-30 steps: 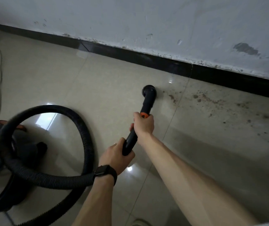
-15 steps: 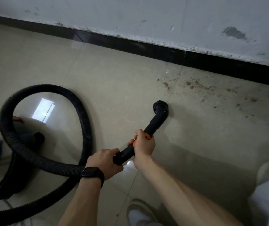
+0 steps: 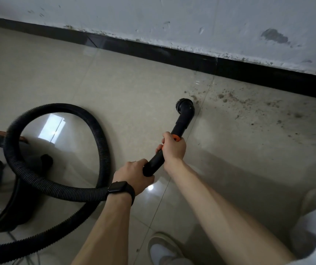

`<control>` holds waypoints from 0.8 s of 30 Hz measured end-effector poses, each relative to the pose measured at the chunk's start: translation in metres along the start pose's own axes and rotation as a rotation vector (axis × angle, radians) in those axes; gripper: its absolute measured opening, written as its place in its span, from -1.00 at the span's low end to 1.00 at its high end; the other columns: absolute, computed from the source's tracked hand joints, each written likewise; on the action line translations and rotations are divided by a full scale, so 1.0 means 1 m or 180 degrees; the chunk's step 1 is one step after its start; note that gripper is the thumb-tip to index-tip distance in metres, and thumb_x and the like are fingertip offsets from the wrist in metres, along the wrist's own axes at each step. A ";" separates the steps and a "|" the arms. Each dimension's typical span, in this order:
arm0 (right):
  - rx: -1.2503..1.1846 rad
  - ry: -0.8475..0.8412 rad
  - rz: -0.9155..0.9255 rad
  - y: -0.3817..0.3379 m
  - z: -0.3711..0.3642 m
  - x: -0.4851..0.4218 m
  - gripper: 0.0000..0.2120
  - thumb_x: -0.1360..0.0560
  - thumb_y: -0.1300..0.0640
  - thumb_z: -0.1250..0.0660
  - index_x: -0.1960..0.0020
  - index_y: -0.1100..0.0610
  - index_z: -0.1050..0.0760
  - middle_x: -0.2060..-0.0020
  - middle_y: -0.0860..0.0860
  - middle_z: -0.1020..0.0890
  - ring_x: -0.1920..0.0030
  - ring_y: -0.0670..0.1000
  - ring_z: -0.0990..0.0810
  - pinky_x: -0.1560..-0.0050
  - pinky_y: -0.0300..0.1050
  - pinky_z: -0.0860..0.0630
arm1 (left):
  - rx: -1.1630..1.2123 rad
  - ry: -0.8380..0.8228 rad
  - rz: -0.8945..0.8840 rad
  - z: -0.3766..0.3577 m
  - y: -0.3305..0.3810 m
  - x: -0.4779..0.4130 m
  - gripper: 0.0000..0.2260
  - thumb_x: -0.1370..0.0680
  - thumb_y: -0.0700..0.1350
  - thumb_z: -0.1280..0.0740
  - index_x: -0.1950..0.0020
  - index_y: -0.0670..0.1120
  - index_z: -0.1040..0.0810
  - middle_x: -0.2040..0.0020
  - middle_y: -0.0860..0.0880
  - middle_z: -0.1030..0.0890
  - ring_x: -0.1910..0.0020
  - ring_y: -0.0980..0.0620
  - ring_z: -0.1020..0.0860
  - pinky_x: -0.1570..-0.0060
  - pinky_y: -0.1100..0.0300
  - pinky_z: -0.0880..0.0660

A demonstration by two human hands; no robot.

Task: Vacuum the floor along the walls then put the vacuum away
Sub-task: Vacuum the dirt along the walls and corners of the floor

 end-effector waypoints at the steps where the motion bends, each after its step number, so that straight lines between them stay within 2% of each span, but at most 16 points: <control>1: 0.0015 0.0013 0.0017 -0.001 -0.001 -0.002 -0.85 -0.46 0.24 -0.36 0.00 0.16 -0.43 0.39 -0.02 -0.53 0.57 -0.05 -0.44 0.43 -0.16 -0.51 | 0.0026 -0.0002 0.0014 0.000 0.001 -0.001 -0.78 -0.43 0.15 -0.36 -0.02 0.12 -0.52 0.30 0.13 -0.48 0.34 0.12 -0.48 0.44 0.25 -0.29; 8: -0.0007 -0.0017 0.0114 -0.018 -0.013 -0.012 -0.85 -0.49 0.23 -0.36 -0.02 0.15 -0.42 0.34 0.01 -0.54 0.57 -0.07 -0.45 0.45 -0.18 -0.52 | 0.0232 0.0320 -0.0055 0.010 0.010 -0.015 -0.69 -0.48 0.12 -0.40 -0.13 0.10 -0.39 0.14 0.13 -0.47 0.25 0.05 -0.48 0.45 0.22 -0.27; 18: 0.0040 0.0044 0.0288 -0.042 -0.027 -0.032 -0.86 -0.49 0.21 -0.36 0.01 0.16 -0.41 0.37 0.00 -0.53 0.58 -0.05 -0.46 0.44 -0.18 -0.51 | 0.0371 0.0641 -0.0186 0.013 0.020 -0.039 -0.68 -0.51 0.10 -0.39 -0.19 0.09 -0.42 0.11 0.11 -0.45 0.25 0.03 -0.46 0.44 0.22 -0.24; 21: 0.0090 0.0086 0.0368 -0.048 -0.028 -0.038 -0.87 -0.51 0.21 -0.35 0.00 0.16 -0.41 0.33 0.02 -0.53 0.58 -0.06 -0.46 0.44 -0.19 -0.50 | 0.0511 0.0736 -0.0249 0.011 0.023 -0.046 -0.67 -0.51 0.09 -0.41 -0.22 0.07 -0.45 0.10 0.10 -0.42 0.24 0.03 -0.44 0.46 0.24 -0.20; 24: 0.0084 0.0117 0.0413 -0.055 -0.028 -0.044 -0.85 -0.53 0.20 -0.36 -0.05 0.16 -0.42 0.31 0.02 -0.54 0.58 -0.08 -0.47 0.44 -0.21 -0.51 | 0.0573 0.0751 -0.0302 0.012 0.028 -0.054 -0.66 -0.51 0.08 -0.41 -0.23 0.05 -0.46 0.09 0.08 -0.43 0.23 0.01 -0.44 0.38 0.19 -0.27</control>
Point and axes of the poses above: each hand's wrist, its own x-axis away from the middle knuckle, its own z-axis out of the back of the hand, y = z × x, the point moved 4 cm from there along -x, towards the middle knuckle
